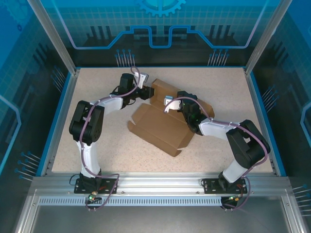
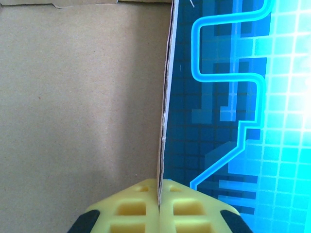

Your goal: Fold the paper box

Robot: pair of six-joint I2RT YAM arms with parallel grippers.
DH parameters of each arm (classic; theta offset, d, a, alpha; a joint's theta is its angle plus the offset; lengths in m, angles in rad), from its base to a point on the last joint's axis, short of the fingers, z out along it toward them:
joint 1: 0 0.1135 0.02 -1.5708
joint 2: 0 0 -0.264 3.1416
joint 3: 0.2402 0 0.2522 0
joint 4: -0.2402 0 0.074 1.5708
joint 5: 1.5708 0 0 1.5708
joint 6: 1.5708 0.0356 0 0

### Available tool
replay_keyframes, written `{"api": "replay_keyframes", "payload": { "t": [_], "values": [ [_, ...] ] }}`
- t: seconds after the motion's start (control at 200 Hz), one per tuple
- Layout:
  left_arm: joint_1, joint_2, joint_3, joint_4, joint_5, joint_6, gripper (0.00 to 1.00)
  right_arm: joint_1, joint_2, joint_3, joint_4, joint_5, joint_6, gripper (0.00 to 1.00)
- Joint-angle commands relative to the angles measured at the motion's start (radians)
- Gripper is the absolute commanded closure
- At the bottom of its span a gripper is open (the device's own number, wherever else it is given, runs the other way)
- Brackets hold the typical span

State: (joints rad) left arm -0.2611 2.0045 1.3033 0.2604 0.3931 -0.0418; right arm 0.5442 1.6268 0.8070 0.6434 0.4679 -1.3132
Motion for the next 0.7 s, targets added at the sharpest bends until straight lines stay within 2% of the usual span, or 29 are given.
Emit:
{"api": "replay_keyframes", "payload": {
  "t": [0.0, 0.545, 0.695],
  "values": [
    [-0.018, 0.039, 0.050, -0.016, -0.017, 0.058, 0.58, 0.002, -0.012, 0.017, -0.060, -0.018, 0.003, 0.97],
    [-0.048, 0.046, 0.038, 0.022, -0.099, 0.097, 0.82, 0.000, -0.013, 0.030, -0.069, -0.018, 0.012, 0.96],
    [-0.050, 0.018, 0.000, 0.057, -0.142, 0.100, 0.89, 0.000, -0.018, 0.035, -0.077, -0.016, 0.031, 0.91]
  ]
}}
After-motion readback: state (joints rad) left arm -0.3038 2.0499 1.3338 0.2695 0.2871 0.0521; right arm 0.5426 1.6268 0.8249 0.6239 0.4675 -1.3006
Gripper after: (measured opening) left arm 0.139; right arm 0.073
